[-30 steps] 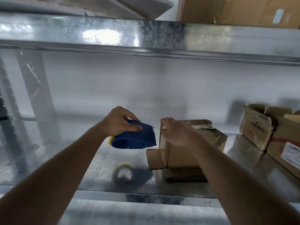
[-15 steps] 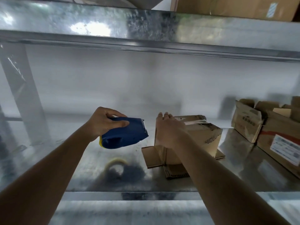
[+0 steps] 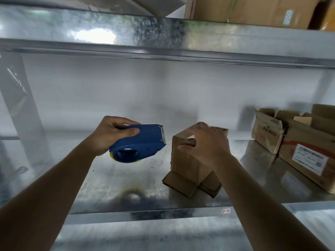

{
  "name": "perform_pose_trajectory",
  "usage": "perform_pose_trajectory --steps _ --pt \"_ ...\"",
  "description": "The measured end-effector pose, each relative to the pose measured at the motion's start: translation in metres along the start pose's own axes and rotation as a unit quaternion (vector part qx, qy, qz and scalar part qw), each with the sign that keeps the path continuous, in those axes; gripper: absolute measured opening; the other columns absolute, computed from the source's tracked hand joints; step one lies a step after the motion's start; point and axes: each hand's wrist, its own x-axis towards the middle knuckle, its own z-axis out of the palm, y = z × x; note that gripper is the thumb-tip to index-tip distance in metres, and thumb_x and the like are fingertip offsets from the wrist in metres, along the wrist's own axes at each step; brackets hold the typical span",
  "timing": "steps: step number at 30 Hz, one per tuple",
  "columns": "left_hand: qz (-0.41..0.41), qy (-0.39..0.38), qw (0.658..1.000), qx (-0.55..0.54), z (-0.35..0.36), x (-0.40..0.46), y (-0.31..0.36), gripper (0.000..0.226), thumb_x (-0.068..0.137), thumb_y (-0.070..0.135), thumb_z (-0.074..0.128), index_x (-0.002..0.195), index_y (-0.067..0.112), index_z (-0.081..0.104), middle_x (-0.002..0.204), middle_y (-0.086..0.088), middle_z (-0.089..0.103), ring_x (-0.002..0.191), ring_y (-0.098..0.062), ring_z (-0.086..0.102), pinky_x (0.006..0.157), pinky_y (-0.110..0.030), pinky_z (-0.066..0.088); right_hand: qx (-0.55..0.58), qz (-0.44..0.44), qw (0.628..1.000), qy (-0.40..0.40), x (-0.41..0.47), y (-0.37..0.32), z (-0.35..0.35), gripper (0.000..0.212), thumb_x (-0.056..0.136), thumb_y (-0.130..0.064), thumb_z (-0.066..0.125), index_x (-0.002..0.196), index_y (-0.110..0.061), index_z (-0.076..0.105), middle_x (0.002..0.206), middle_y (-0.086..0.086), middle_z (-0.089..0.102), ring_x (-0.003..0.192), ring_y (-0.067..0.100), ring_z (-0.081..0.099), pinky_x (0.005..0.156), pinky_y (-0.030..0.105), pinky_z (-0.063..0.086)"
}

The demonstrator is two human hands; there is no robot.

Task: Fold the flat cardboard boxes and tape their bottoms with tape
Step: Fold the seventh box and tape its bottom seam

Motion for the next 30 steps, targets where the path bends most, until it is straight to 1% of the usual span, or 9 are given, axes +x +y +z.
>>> perform_pose_trajectory --steps 5,11,15,17,18,20,22,25,30 --pt "0.020 -0.016 0.999 -0.029 0.002 0.001 0.000 0.063 0.058 0.058 0.094 0.107 0.021 0.082 0.107 -0.013 0.079 0.096 -0.031 0.076 0.079 -0.037 0.063 0.025 -0.009 1.000 0.009 -0.009 -0.007 0.001 0.049 0.099 -0.059 0.055 0.143 -0.039 0.057 0.148 -0.009 0.053 0.130 0.025 0.055 0.108 0.045 0.045" --pt "0.010 -0.018 0.994 -0.108 0.001 0.004 -0.010 0.049 0.061 0.048 0.092 0.104 0.026 0.083 0.107 -0.008 0.079 0.095 -0.028 0.074 0.078 -0.035 0.062 0.152 -0.063 0.986 -0.011 -0.015 0.007 0.013 0.049 0.103 -0.048 0.057 0.151 -0.045 0.048 0.156 -0.015 0.047 0.144 0.017 0.039 0.118 0.040 0.035" --pt "0.001 -0.012 0.985 -0.173 0.006 0.003 -0.015 0.082 0.059 0.060 0.094 0.121 0.010 0.073 0.113 -0.011 0.076 0.096 -0.027 0.073 0.079 -0.035 0.062 0.144 -0.100 0.984 0.029 -0.018 0.012 0.012 0.047 0.102 -0.047 0.058 0.148 -0.041 0.052 0.155 -0.016 0.049 0.148 0.009 0.034 0.127 0.040 0.001" --pt "-0.021 0.002 0.982 -0.187 0.009 0.006 -0.022 0.078 0.080 0.049 0.085 0.135 -0.001 0.061 0.126 -0.022 0.069 0.103 -0.034 0.070 0.086 -0.044 0.061 0.187 -0.150 0.962 0.133 -0.020 0.006 0.011 0.038 0.101 -0.037 0.062 0.139 -0.031 0.063 0.141 -0.013 0.061 0.134 0.007 0.051 0.126 0.039 0.022" --pt "-0.038 0.008 0.979 -0.198 0.009 0.008 -0.025 0.063 0.094 0.038 0.073 0.140 -0.002 0.057 0.134 -0.028 0.062 0.110 -0.040 0.067 0.094 -0.053 0.057 0.231 -0.172 0.940 0.183 -0.022 0.001 0.011 0.033 0.101 -0.029 0.063 0.134 -0.026 0.067 0.131 -0.008 0.066 0.120 0.007 0.059 0.114 0.034 0.040" --pt "-0.086 0.008 0.972 -0.218 0.008 0.013 -0.034 0.046 0.107 0.026 0.056 0.147 0.003 0.052 0.147 -0.035 0.048 0.128 -0.051 0.055 0.112 -0.071 0.037 0.342 -0.179 0.897 0.216 -0.023 -0.013 0.008 0.028 0.103 -0.019 0.060 0.128 -0.017 0.071 0.113 -0.001 0.069 0.097 0.011 0.065 0.086 0.026 0.055" --pt "-0.117 0.000 0.964 -0.238 0.010 0.014 -0.035 0.045 0.109 0.027 0.053 0.149 0.006 0.051 0.150 -0.035 0.046 0.135 -0.055 0.047 0.114 -0.075 0.028 0.432 -0.152 0.870 0.183 -0.025 -0.027 0.001 0.025 0.105 -0.020 0.056 0.123 -0.017 0.073 0.103 -0.002 0.068 0.086 0.014 0.066 0.077 0.029 0.058" --pt "-0.071 0.034 0.971 -0.224 0.023 0.009 -0.030 0.035 0.111 0.020 0.046 0.139 0.006 0.060 0.136 -0.028 0.061 0.113 -0.047 0.065 0.096 -0.059 0.055 0.517 -0.083 0.851 0.041 -0.024 -0.036 -0.007 0.027 0.108 -0.034 0.051 0.124 -0.024 0.070 0.109 -0.008 0.069 0.093 0.012 0.069 0.083 0.033 0.061" --pt "-0.065 0.055 0.975 -0.204 0.032 0.008 -0.015 0.031 0.110 0.017 0.044 0.123 0.013 0.072 0.119 -0.023 0.070 0.094 -0.035 0.074 0.079 -0.046 0.064 0.592 -0.044 0.793 -0.137 -0.019 -0.039 -0.006 0.037 0.107 -0.040 0.053 0.126 -0.013 0.069 0.117 0.002 0.073 0.103 0.016 0.073 0.090 0.035 0.062"
